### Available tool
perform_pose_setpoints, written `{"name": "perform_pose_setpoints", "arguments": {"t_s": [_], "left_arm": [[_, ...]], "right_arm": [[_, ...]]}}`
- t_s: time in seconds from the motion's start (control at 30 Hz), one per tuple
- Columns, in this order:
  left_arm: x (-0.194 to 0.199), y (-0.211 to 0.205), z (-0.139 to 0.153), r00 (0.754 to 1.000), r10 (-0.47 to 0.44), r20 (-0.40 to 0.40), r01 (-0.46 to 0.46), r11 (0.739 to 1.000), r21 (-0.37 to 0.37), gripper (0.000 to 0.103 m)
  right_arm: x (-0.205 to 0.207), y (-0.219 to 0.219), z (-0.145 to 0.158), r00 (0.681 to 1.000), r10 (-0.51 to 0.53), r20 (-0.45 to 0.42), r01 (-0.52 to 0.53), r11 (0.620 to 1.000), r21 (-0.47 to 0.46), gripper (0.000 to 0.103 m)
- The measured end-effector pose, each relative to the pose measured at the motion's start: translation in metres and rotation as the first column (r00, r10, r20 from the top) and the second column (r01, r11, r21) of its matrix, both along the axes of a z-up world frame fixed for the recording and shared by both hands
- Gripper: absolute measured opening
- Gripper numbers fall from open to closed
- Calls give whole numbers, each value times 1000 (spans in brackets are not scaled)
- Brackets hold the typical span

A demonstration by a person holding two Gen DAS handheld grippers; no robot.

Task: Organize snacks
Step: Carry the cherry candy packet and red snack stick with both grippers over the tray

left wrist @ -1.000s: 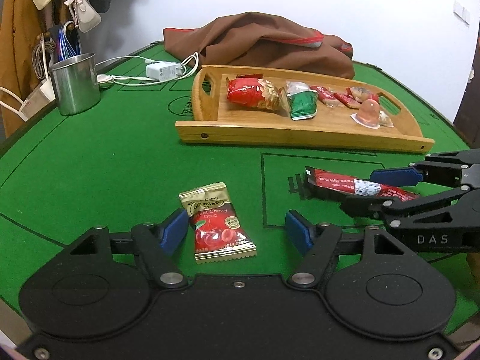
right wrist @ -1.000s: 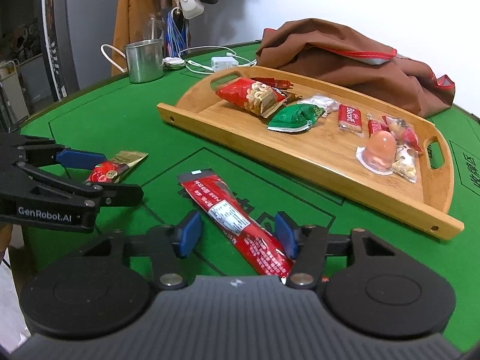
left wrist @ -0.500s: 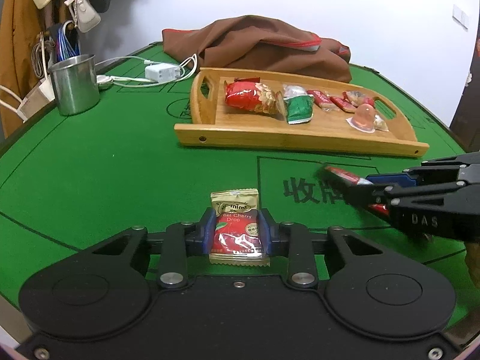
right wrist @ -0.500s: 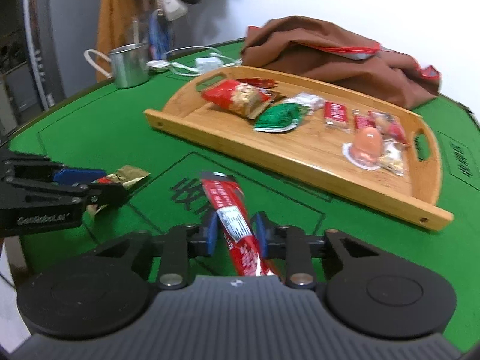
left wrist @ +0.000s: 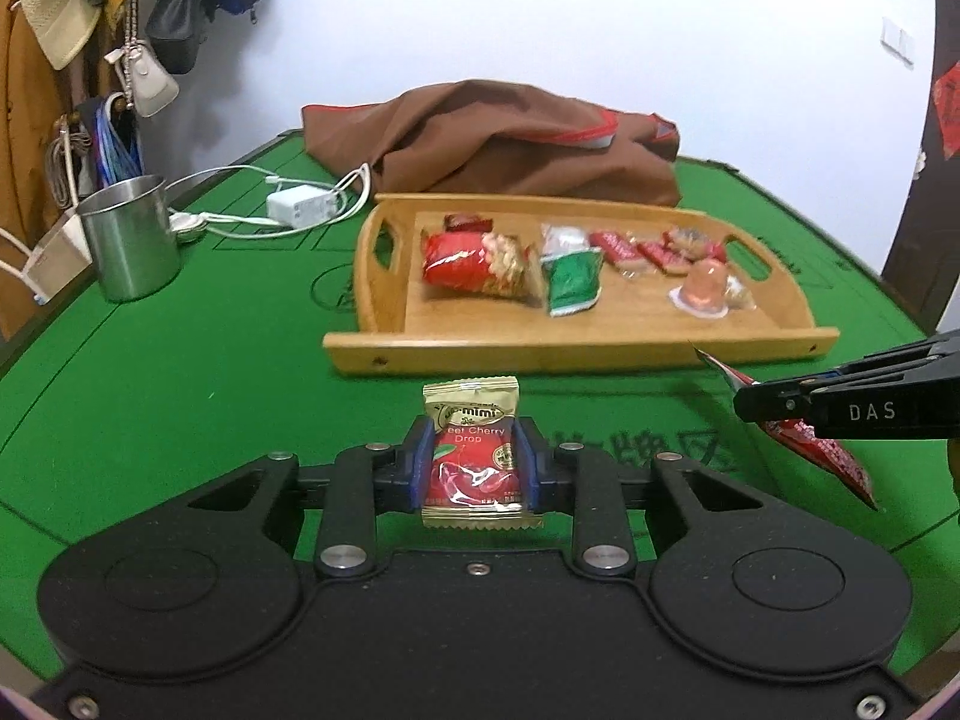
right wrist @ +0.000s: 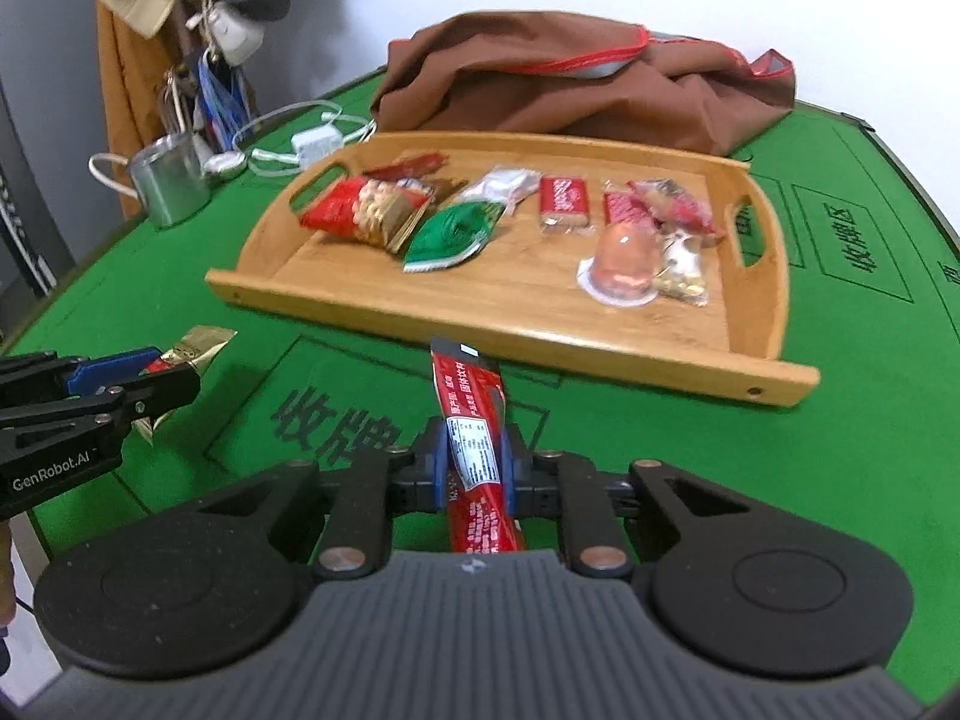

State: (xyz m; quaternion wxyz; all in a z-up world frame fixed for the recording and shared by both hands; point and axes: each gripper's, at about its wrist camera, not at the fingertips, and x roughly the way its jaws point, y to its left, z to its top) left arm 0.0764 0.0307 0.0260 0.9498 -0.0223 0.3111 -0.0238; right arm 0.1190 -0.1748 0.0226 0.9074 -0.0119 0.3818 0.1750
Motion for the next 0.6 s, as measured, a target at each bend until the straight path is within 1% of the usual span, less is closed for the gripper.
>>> {"name": "perform_pose_setpoints", "arguments": {"t_s": [0.2,0.33,0.43,0.6], "left_arm": [[14,-4,13,1000,-20,17,21,1000,-13,27],[27,-6,22,999,-38,26,39,999,-30,27],[39,-9,31,998,-43,40,45,998,-36,27],[62,-14,45,997,-42,69,45,998,-43,26]], "right_arm": [[8,-15,17,998,-56,3,56,996,71,21],[15,-22,32,995,-100,27,96,990,106,21],[26,-27,42,989,-141,36,135,980,144,21],[51,-31,51,979,-203,37,192,963,190,21]]}}
